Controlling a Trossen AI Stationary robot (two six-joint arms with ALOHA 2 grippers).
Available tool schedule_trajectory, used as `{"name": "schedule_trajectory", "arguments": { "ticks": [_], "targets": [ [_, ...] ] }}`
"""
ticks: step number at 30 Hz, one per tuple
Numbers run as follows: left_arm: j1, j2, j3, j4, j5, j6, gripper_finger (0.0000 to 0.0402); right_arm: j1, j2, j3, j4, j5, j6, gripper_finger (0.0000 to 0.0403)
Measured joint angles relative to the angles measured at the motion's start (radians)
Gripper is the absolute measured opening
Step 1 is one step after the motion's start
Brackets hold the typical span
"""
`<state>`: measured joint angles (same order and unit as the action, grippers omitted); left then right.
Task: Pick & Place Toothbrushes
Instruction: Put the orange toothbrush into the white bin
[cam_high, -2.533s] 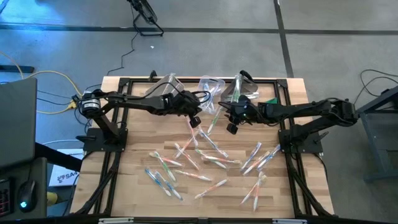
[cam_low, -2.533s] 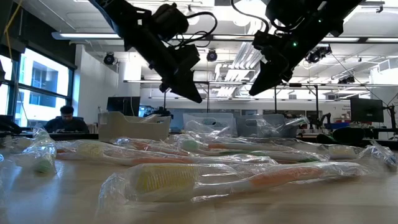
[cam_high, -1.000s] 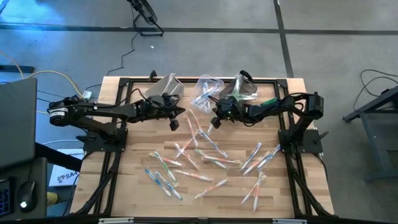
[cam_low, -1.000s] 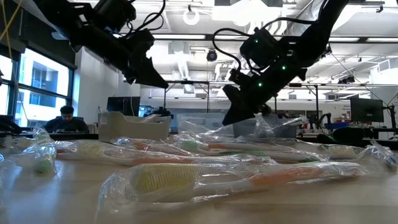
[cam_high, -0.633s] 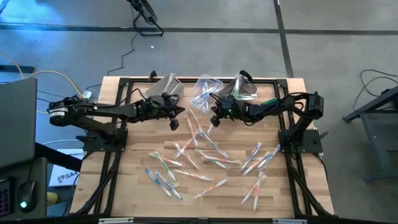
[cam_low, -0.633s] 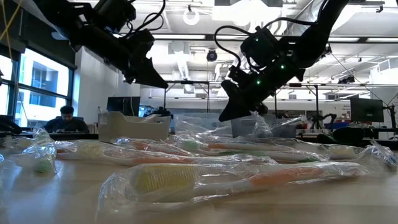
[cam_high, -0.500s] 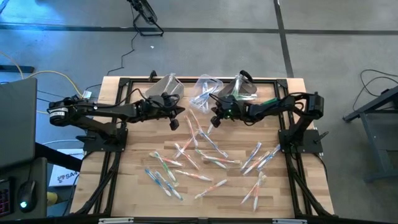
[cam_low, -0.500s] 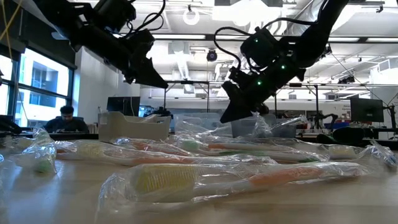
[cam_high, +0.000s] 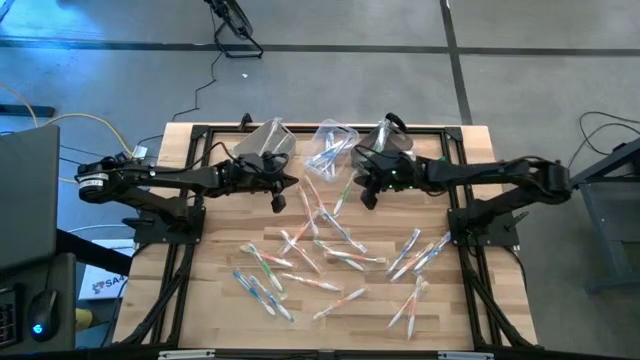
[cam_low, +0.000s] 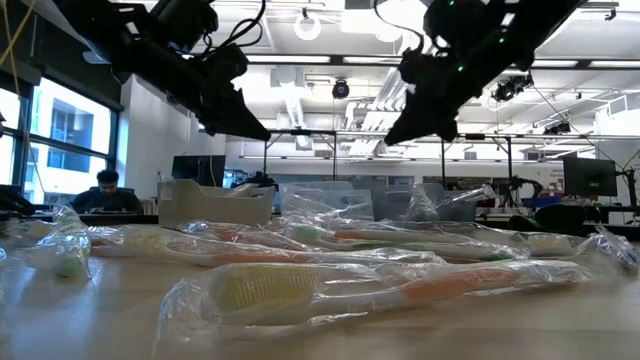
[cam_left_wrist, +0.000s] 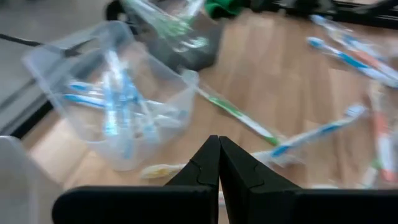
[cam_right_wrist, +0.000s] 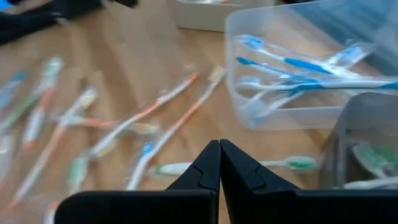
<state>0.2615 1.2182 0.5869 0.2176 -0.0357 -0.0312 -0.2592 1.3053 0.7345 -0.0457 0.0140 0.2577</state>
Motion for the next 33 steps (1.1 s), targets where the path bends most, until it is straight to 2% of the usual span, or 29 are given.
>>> {"name": "schedule_trajectory", "arguments": {
  "ticks": [6,11,15,20,27,33],
  "targets": [
    [0.0,0.0,0.0,-0.026,0.078,0.003,0.0,0.006,-0.064,0.0,-0.11,-0.047,-0.037,0.0002],
    [0.0,0.0,0.0,-0.042,0.08,0.006,0.0,0.006,-0.088,0.0,-0.205,-0.047,-0.063,0.0002],
    [0.0,0.0,0.0,-0.041,0.081,0.008,0.0,0.011,-0.102,0.0,-0.211,-0.046,-0.079,0.0002],
    [0.0,0.0,0.0,-0.049,0.082,0.009,0.0,0.01,-0.119,0.0,-0.214,-0.07,-0.18,0.0002],
    [0.0,0.0,0.002,-0.03,0.081,0.102,0.0,0.002,-0.175,0.0,-0.253,-0.077,-0.197,0.0002],
    [0.0,0.008,0.062,-0.106,0.077,0.186,0.0,0.004,-0.265,0.0,-0.266,-0.13,-0.211,0.0002]
  ]
}}
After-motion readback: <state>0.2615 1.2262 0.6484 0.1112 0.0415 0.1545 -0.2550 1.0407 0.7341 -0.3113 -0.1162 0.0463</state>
